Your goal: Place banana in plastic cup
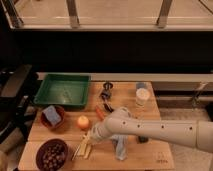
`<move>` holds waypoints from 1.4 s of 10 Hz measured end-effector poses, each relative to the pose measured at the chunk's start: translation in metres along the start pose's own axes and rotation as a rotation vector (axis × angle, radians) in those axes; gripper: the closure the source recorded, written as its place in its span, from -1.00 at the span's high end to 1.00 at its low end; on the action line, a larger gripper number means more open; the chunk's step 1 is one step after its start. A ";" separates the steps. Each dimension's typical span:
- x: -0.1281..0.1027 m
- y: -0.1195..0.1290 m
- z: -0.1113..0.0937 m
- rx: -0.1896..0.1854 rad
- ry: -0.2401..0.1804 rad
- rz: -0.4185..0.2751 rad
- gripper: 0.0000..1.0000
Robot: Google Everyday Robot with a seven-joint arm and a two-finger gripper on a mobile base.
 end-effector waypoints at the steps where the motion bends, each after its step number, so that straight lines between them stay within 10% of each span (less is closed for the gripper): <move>1: -0.002 -0.005 0.010 0.011 0.004 0.012 -0.80; 14: -0.003 -0.014 0.025 0.023 0.006 0.021 -1.00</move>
